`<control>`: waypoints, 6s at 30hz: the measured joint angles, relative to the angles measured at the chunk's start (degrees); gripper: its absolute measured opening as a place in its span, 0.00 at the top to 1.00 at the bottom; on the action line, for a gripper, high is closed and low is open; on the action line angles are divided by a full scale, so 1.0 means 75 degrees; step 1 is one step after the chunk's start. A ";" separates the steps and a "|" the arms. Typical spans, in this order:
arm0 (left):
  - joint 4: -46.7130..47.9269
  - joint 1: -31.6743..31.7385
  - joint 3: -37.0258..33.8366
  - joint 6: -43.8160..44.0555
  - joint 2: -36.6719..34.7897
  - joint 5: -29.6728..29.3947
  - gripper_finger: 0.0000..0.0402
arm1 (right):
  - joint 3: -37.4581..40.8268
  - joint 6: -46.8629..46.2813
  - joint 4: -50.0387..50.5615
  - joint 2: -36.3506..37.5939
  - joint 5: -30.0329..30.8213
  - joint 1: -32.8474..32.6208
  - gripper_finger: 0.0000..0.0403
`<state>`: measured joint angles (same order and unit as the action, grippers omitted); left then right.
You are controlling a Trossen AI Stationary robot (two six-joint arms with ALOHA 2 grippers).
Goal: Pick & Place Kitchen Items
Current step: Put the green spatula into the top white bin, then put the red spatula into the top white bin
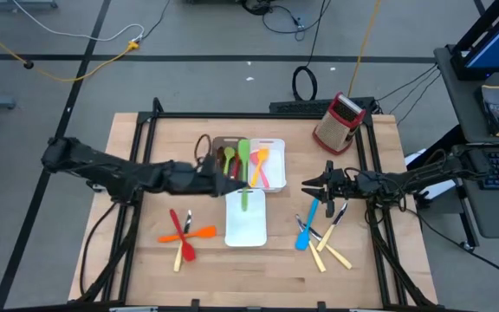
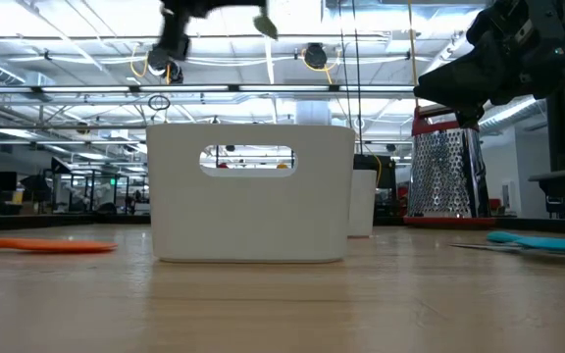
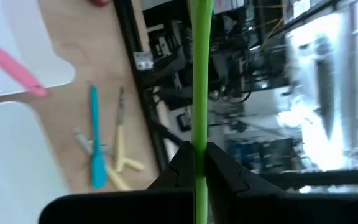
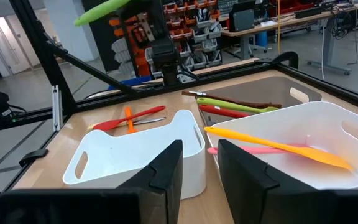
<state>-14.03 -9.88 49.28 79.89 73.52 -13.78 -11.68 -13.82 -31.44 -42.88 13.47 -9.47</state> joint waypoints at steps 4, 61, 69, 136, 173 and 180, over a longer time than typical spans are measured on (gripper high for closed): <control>-0.0886 0.0642 0.0047 0.0607 0.0798 0.0685 0.99 | 0.0000 0.0000 0.0000 -0.0001 0.0000 0.0000 0.77; 0.1852 0.3208 0.2861 0.3583 0.4274 0.4024 0.93 | 0.0003 0.0032 0.0638 -0.0002 -0.0003 0.0003 0.77; 0.1944 0.3213 0.2859 0.3421 0.4274 0.3404 0.73 | 0.0003 0.0029 0.0635 -0.0002 -0.0003 0.0003 0.77; 1.2217 -0.2054 0.1839 -1.0888 0.0862 0.1006 0.92 | 0.0003 0.0023 0.0631 -0.0001 -0.0003 0.0002 0.77; 0.9187 -0.3373 -0.0128 -1.0899 0.0856 0.0804 0.34 | 0.0003 -0.0066 0.0632 -0.0002 -0.0003 0.0003 0.77; 0.9181 -0.3367 -0.0128 -1.1060 0.0856 0.0834 0.34 | 0.0003 -0.0061 0.0630 -0.0002 -0.0003 0.0000 0.77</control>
<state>54.83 -35.14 48.31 -3.05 79.94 -7.53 -11.66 -14.28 -26.72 -42.89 13.45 -9.47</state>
